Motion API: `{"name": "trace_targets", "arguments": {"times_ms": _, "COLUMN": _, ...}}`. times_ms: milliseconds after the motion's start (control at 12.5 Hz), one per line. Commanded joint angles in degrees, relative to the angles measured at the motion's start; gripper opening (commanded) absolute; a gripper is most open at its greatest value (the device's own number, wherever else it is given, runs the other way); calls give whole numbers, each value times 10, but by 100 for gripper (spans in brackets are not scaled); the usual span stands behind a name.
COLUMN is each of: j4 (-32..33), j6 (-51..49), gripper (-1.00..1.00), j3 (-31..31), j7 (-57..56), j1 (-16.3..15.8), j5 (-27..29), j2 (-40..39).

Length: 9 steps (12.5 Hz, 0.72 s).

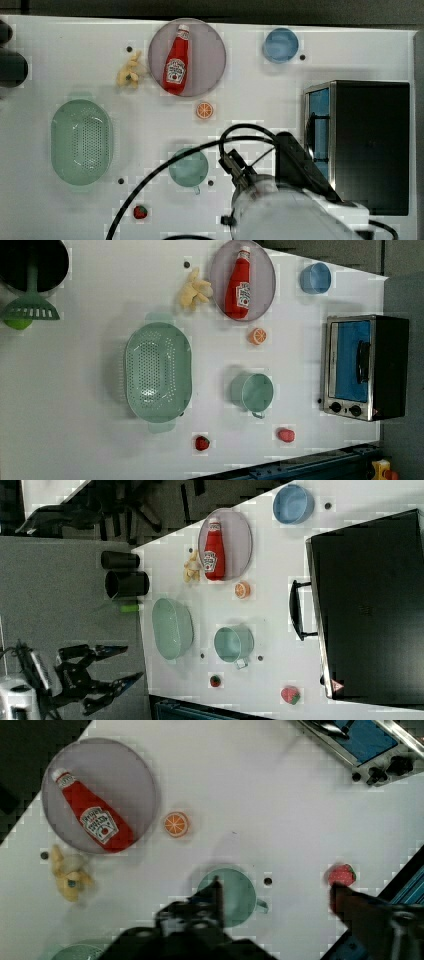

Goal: Flap open oven.

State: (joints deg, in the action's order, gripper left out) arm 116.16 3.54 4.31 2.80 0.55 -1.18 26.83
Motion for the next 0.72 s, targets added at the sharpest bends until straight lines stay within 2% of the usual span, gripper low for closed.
{"name": "trace_targets", "arguments": {"times_ms": 80, "j4": 22, "j6": -5, "gripper": -32, "j3": -1, "j7": 33, "j1": 1, "j5": 3, "j2": -21}}
{"name": "trace_targets", "arguments": {"times_ms": 160, "j4": 23, "j6": -5, "gripper": -55, "j3": 2, "j7": 33, "j1": 1, "j5": 3, "j2": -22}}
{"name": "trace_targets", "arguments": {"times_ms": 240, "j4": 25, "j6": -5, "gripper": -65, "j3": 4, "j7": 31, "j1": 2, "j5": 3, "j2": -23}}
{"name": "trace_targets", "arguments": {"times_ms": 400, "j4": 38, "j6": -2, "gripper": -65, "j3": 13, "j7": -9, "j1": 2, "j5": 0, "j2": -26}}
{"name": "trace_targets", "arguments": {"times_ms": 720, "j4": 78, "j6": 59, "gripper": -65, "j3": 47, "j7": -220, "j1": 8, "j5": -18, "j2": -38}}
